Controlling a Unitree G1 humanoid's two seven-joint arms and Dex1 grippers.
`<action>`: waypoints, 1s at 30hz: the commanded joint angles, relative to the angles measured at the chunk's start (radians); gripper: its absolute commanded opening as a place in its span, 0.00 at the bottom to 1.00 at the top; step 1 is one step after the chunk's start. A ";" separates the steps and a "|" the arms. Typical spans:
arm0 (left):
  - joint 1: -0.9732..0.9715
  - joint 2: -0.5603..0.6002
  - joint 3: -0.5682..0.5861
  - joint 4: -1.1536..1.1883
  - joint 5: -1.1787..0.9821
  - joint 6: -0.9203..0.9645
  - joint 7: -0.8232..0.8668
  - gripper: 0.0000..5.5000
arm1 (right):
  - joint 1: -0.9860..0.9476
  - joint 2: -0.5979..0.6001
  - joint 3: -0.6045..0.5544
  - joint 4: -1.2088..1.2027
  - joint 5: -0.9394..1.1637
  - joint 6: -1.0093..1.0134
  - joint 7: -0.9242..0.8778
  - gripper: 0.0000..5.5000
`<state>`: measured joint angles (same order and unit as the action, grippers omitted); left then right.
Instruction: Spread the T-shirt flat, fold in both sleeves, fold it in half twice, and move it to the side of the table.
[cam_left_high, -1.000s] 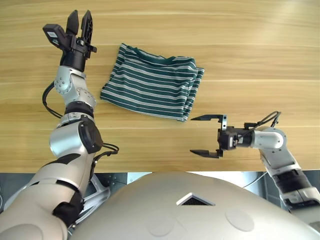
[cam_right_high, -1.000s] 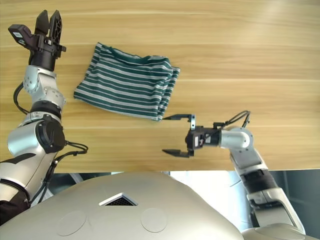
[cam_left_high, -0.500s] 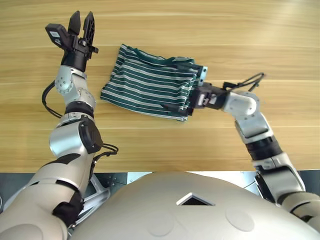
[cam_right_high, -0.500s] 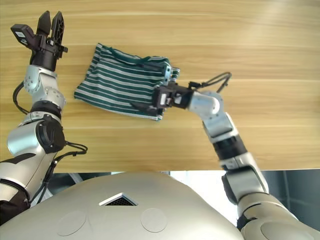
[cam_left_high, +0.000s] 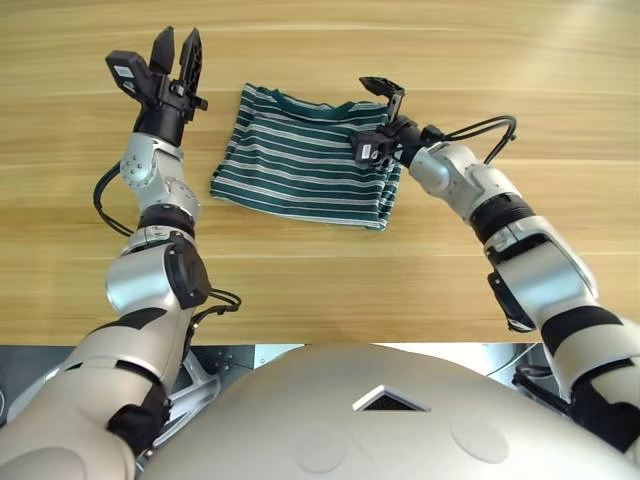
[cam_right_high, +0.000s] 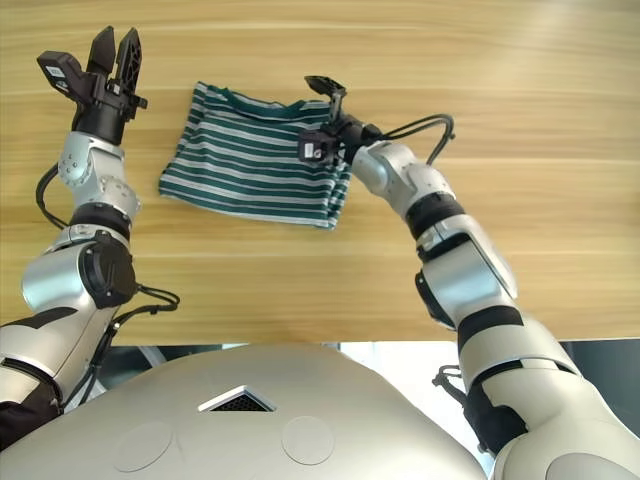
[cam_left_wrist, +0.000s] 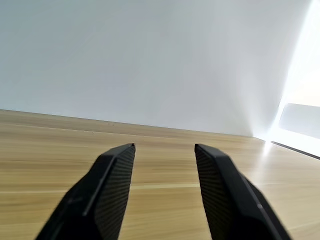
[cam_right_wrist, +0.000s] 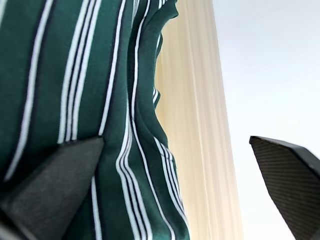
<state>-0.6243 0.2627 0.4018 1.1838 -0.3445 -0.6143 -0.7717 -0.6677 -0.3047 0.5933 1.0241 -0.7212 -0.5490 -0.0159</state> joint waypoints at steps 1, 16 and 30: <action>0.015 -0.008 -0.006 0.001 0.010 -0.008 0.007 0.40 | 0.232 -0.064 0.086 -0.082 0.116 -0.131 0.400 0.98; 0.025 -0.012 -0.006 0.005 0.013 -0.011 0.013 0.40 | 0.492 -0.304 0.013 -1.097 0.686 0.076 0.816 0.98; 0.041 -0.022 -0.010 -0.004 0.012 -0.013 0.004 0.40 | 0.273 0.077 0.110 -0.515 0.458 0.018 0.745 0.98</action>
<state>-0.5885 0.2431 0.3989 1.1843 -0.3386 -0.6267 -0.7685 -0.3566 -0.2545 0.7147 0.4334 -0.2444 -0.5087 0.7477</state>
